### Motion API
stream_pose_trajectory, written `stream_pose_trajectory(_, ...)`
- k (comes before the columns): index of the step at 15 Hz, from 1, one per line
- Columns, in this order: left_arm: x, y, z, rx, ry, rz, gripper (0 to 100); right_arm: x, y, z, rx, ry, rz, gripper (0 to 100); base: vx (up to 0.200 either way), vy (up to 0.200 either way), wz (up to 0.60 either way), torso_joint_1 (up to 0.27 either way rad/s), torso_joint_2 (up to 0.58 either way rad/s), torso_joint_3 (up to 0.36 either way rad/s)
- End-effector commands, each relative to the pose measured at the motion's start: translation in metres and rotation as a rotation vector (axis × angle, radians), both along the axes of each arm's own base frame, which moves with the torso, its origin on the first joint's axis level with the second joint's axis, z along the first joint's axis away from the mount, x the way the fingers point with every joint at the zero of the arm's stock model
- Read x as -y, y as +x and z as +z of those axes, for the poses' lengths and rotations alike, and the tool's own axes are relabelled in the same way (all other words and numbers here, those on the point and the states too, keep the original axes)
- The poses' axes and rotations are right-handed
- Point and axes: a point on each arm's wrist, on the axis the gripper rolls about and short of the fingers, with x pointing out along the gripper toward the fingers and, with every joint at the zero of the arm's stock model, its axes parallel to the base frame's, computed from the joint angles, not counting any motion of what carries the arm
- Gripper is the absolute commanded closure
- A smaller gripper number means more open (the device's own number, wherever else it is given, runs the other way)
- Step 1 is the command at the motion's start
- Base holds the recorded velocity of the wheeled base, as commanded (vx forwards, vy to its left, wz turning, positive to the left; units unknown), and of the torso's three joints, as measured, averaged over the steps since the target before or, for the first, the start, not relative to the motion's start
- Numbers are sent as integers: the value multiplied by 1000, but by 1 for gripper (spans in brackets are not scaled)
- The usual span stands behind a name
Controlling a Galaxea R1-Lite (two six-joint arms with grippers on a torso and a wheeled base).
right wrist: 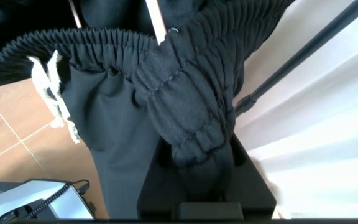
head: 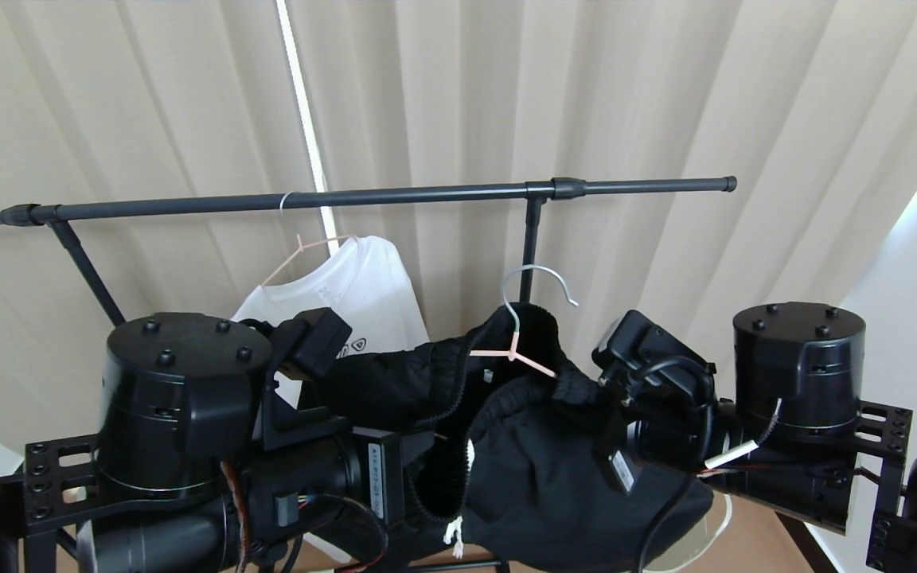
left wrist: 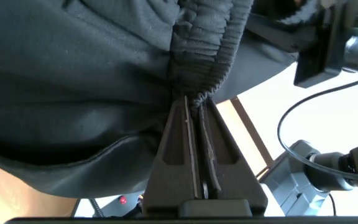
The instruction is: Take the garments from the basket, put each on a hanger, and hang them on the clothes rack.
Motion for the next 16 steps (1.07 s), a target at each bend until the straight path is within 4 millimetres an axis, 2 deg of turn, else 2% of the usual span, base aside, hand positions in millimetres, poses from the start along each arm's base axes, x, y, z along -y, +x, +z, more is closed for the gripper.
stream_pose_trajectory(1, 2, 2, -3, 2, 1, 5, 100, -3, -4, 1, 4, 2, 18, 100, 0, 0, 0, 0, 0, 0)
stream_pose_trajectory(16, 7, 3, -12, 61, -39, 25, 100, -5, -19, 13, 38, 31, 58, 100, 0, 0, 0, 0, 0, 0)
